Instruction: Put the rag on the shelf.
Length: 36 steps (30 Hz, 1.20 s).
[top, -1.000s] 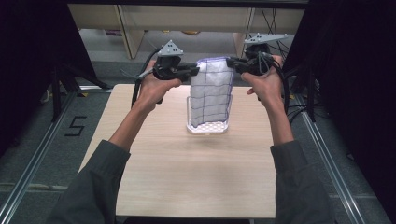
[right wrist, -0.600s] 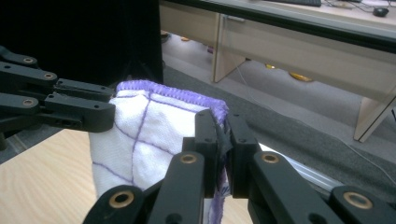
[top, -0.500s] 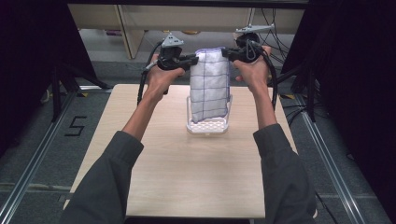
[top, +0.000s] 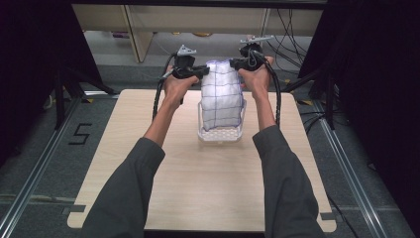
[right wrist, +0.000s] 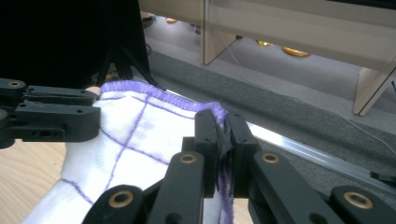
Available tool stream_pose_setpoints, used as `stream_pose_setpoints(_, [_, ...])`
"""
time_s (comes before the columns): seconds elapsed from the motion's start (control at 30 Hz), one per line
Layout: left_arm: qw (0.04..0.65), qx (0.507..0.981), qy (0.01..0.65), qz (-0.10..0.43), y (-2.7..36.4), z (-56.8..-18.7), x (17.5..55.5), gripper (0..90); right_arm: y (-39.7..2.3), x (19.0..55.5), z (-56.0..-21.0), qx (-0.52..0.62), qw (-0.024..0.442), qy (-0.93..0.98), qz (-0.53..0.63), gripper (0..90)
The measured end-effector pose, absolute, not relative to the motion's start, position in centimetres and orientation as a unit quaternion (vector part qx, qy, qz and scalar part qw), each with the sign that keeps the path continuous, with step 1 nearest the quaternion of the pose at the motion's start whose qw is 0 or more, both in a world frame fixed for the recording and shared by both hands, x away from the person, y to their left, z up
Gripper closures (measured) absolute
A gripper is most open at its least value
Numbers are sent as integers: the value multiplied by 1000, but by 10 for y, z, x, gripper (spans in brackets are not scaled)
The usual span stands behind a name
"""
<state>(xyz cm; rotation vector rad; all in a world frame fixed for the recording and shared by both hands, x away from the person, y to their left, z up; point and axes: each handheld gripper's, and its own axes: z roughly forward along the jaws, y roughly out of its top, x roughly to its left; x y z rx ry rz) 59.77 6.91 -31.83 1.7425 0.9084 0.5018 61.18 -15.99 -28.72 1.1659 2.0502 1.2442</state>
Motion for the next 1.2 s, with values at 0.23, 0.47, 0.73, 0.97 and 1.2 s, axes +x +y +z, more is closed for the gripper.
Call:
stream_pose_setpoints(0.23, [516, 737, 390, 195, 72, -332, 600, 808, -161, 620, -309, 436, 222, 755, 436, 854])
stream_pose_setpoints(0.47, [516, 742, 390, 178, 72, -343, 601, 777, -163, 623, -327, 453, 212, 763, 409, 847])
stream_pose_setpoints(0.73, [511, 749, 392, 153, 74, -350, 602, 649, -169, 621, -335, 467, 200, 770, 387, 753])
stream_pose_setpoints(0.97, [511, 750, 390, 153, 80, -343, 594, 641, -174, 618, -330, 476, 198, 759, 398, 626])
stream_pose_setpoints(1.2, [507, 755, 384, 160, 95, -337, 580, 624, -185, 607, -319, 470, 198, 759, 404, 598])
